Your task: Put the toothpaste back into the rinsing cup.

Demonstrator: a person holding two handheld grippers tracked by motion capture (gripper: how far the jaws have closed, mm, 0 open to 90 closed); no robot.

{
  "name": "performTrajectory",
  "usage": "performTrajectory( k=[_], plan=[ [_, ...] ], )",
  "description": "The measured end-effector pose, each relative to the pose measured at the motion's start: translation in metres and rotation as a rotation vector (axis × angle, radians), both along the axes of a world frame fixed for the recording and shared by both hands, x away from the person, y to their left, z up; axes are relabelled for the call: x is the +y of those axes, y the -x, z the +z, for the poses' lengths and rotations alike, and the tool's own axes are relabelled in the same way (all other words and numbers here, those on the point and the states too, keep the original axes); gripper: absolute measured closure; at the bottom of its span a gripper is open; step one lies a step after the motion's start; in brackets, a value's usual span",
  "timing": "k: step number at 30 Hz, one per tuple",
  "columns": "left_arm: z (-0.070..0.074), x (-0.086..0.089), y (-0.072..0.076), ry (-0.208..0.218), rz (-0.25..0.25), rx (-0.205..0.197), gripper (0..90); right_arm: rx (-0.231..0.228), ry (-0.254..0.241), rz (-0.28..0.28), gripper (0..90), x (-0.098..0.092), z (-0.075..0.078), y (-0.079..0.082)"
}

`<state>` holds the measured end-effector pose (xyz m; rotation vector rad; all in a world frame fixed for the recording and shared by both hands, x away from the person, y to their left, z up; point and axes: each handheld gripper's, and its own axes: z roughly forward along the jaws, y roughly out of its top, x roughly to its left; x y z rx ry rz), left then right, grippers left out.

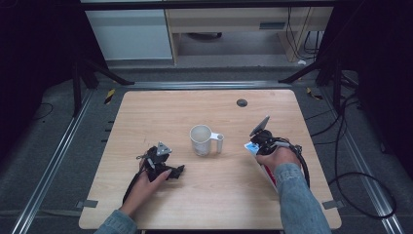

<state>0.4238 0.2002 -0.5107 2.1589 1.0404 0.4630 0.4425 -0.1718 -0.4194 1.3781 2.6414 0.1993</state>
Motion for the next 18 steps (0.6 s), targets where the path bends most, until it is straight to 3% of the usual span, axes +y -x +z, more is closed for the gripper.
performTrajectory(
  k=[1, 2, 3, 4, 5, 7, 8, 11, 12, 13, 14, 15, 16, 18],
  plan=[
    [0.000, 0.000, 0.000, 0.000, 0.000, 0.000, 0.0, 0.001, -0.003, -0.004, 73.1, -0.001, 0.001, 0.000],
    [0.000, 0.000, 0.000, 0.000, 0.000, 0.000, 0.0, -0.008, 0.003, 0.037, 73.2, -0.006, 0.002, 0.000],
    [0.000, 0.000, 0.000, 0.001, 0.001, 0.000, 0.0, 0.005, -0.003, -0.055, 73.2, 0.000, 0.003, 0.002],
    [0.000, 0.000, 0.000, 0.001, 0.001, 0.000, 0.0, 0.005, -0.003, -0.055, 73.2, 0.000, 0.003, 0.002],
    [0.000, 0.000, 0.000, 0.000, 0.000, 0.000, 0.0, -0.005, 0.003, 0.032, 73.2, -0.007, 0.002, 0.000],
    [0.000, 0.000, 0.000, 0.000, 0.000, 0.000, 0.0, -0.005, 0.003, 0.034, 73.2, -0.007, 0.001, 0.000],
    [0.000, 0.000, 0.000, 0.000, 0.000, 0.000, 0.0, 0.009, -0.002, -0.058, 73.2, -0.001, 0.002, 0.002],
    [0.000, 0.000, 0.000, 0.000, 0.000, 0.000, 0.0, 0.011, -0.003, -0.058, 73.2, -0.001, 0.002, 0.001],
    [0.000, 0.000, 0.000, 0.000, 0.000, 0.000, 0.0, -0.004, 0.000, 0.020, 73.2, -0.008, 0.002, -0.001],
    [0.000, 0.000, 0.000, 0.000, 0.000, 0.000, 0.0, -0.004, 0.000, 0.020, 73.2, -0.008, 0.002, -0.001],
    [0.000, 0.000, 0.000, 0.000, 0.000, 0.000, 0.0, -0.001, -0.005, -0.039, 73.4, -0.004, 0.005, -0.001],
    [0.000, 0.000, 0.000, 0.000, 0.000, 0.000, 0.0, -0.004, -0.003, -0.054, 73.4, -0.003, 0.006, 0.000],
    [0.000, 0.000, 0.000, 0.000, 0.000, 0.000, 0.0, -0.013, 0.001, 0.018, 73.3, -0.008, 0.007, -0.002],
    [0.000, 0.000, 0.000, 0.000, 0.000, 0.000, 0.0, -0.011, -0.010, -0.042, 73.4, -0.003, 0.012, -0.001]
  ],
)
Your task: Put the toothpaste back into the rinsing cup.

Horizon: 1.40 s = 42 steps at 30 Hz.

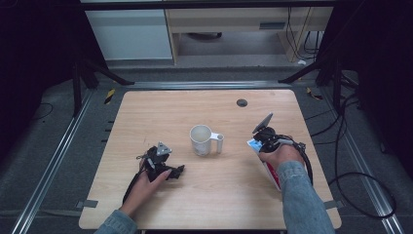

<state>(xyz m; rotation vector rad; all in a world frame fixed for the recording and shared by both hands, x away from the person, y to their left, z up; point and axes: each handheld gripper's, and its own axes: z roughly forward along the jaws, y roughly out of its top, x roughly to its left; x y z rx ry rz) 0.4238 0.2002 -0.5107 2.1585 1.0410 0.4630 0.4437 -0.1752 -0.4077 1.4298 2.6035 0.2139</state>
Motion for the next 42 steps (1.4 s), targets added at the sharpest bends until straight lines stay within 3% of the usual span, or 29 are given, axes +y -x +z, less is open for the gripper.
performTrajectory(
  k=[1, 2, 5, 6, 8, 9, 10, 12, 13, 15, 16, 22, 24, 27, 28, 31, 37, 39, 40, 42],
  plan=[
    [0.000, 0.000, 0.000, 0.000, 0.000, 0.000, 0.0, 0.000, 0.000, 0.000, 73.4, 0.000, 0.000, 0.000],
    [0.000, 0.000, 0.000, 0.000, 0.000, 0.000, 0.0, -0.013, 0.006, 0.048, 73.4, -0.002, 0.004, -0.002],
    [0.000, 0.000, 0.000, -0.001, 0.000, 0.000, 0.0, -0.020, 0.005, 0.037, 73.3, -0.001, 0.010, -0.002],
    [0.000, 0.000, 0.000, 0.000, 0.000, 0.000, 0.0, -0.021, 0.003, 0.000, 73.3, 0.002, 0.012, -0.002],
    [0.000, 0.000, 0.000, 0.000, 0.000, -0.001, 0.0, -0.041, -0.010, 0.001, 73.3, 0.002, 0.019, -0.003],
    [0.000, 0.000, 0.000, -0.001, -0.001, 0.001, 0.0, -0.056, -0.015, 0.027, 73.3, 0.001, 0.022, -0.004],
    [0.000, 0.000, 0.000, -0.001, -0.001, 0.001, 0.0, -0.061, -0.023, -0.003, 73.3, 0.003, 0.024, -0.004],
    [0.000, 0.000, 0.000, -0.001, -0.001, 0.000, 0.0, -0.087, -0.044, -0.001, 73.3, 0.003, 0.030, -0.004],
    [0.000, 0.000, 0.000, -0.001, 0.000, 0.001, 0.0, -0.081, -0.057, -0.052, 73.3, 0.007, 0.033, -0.003],
    [0.000, 0.000, 0.000, -0.001, -0.001, 0.001, 0.0, -0.093, -0.071, -0.053, 73.3, 0.007, 0.035, -0.003],
    [0.000, 0.000, 0.000, -0.001, -0.001, 0.001, 0.0, -0.124, -0.100, -0.049, 73.2, 0.009, 0.042, -0.002],
    [0.000, 0.000, 0.000, -0.002, -0.002, 0.001, 0.0, -0.188, -0.127, -0.038, 73.2, 0.017, 0.059, -0.002],
    [0.000, 0.000, 0.000, -0.002, -0.003, 0.001, 0.0, -0.230, -0.143, -0.030, 73.2, 0.021, 0.066, -0.003],
    [0.000, 0.000, 0.000, -0.002, -0.003, 0.001, 0.0, -0.251, -0.157, -0.034, 73.2, 0.023, 0.068, -0.004],
    [0.000, 0.000, 0.000, -0.001, -0.002, 0.001, 0.0, -0.281, -0.169, -0.031, 73.1, 0.025, 0.068, -0.005],
    [0.000, 0.000, 0.000, -0.002, -0.003, 0.002, 0.0, -0.304, -0.176, -0.033, 73.1, 0.027, 0.068, -0.006],
    [0.000, 0.000, 0.000, -0.001, -0.002, 0.002, 0.0, -0.405, -0.228, -0.035, 73.1, 0.032, 0.068, -0.008],
    [0.000, 0.000, 0.000, -0.001, -0.003, 0.001, 0.0, -0.420, -0.238, -0.038, 73.1, 0.033, 0.068, -0.008],
    [0.000, 0.000, 0.001, 0.000, -0.003, 0.001, 0.0, -0.454, -0.255, -0.045, 73.0, 0.035, 0.066, -0.009],
    [0.000, 0.000, 0.001, 0.000, -0.003, 0.001, 0.0, -0.463, -0.261, -0.048, 73.0, 0.035, 0.066, -0.009]
  ],
)
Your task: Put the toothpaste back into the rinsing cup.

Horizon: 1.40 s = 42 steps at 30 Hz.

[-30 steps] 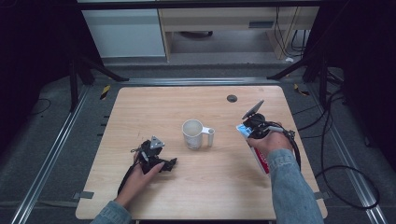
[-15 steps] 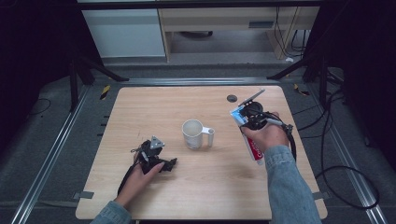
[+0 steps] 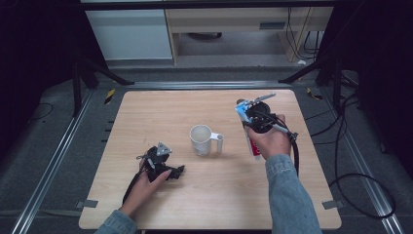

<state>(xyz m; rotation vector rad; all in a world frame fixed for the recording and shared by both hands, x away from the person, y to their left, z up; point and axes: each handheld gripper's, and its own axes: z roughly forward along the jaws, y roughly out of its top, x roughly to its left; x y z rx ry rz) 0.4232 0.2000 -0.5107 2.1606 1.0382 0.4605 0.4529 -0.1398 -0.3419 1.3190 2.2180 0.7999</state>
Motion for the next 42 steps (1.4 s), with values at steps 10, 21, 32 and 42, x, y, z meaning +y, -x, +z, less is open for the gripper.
performTrajectory(
  k=[10, 21, 32, 42],
  plan=[
    [0.000, 0.000, 0.000, 0.000, 0.001, 0.000, 0.0, -0.152, -0.088, -0.022, 72.9, 0.011, -0.015, -0.002],
    [0.000, 0.000, 0.000, 0.000, 0.000, 0.002, 0.0, -0.325, -0.157, -0.107, 72.9, 0.021, -0.021, -0.002],
    [0.000, 0.000, 0.000, 0.003, 0.003, 0.001, 0.0, -0.444, -0.173, -0.142, 72.9, 0.030, -0.010, 0.007],
    [0.000, 0.000, 0.000, 0.001, 0.001, -0.001, 0.0, -0.504, -0.203, -0.143, 73.0, 0.036, -0.001, 0.014]
  ],
)
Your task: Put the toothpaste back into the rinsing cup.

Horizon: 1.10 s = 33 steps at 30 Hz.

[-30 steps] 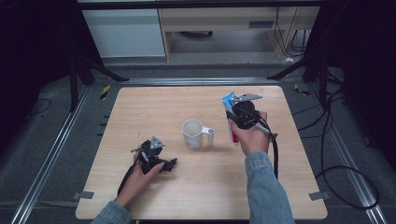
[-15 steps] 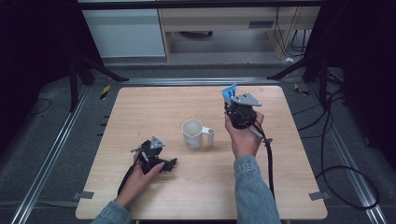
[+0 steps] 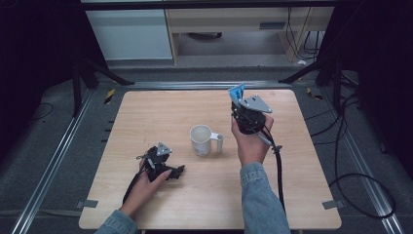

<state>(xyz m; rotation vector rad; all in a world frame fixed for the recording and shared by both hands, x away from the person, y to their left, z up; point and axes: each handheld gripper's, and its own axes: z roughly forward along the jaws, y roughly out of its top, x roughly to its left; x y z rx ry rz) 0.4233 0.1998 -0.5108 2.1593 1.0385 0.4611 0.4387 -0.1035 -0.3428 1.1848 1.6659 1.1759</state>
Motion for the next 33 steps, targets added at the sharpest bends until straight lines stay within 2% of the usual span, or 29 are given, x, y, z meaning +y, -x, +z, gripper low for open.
performTrajectory(
  k=[13, 20, 24, 33],
  plan=[
    [0.000, 0.000, 0.000, 0.000, 0.000, 0.000, 0.0, -0.041, -0.011, -0.015, 72.9, 0.000, 0.008, 0.010],
    [0.000, 0.000, 0.000, 0.000, 0.000, 0.000, 0.0, -0.053, -0.008, -0.045, 72.9, 0.002, 0.010, 0.015],
    [0.000, 0.000, 0.000, -0.001, -0.001, 0.000, 0.0, -0.076, -0.007, -0.050, 73.0, 0.005, 0.015, 0.019],
    [0.000, 0.000, 0.000, 0.000, 0.000, 0.000, 0.0, -0.116, -0.017, -0.024, 72.9, 0.016, 0.032, 0.026]
  ],
)
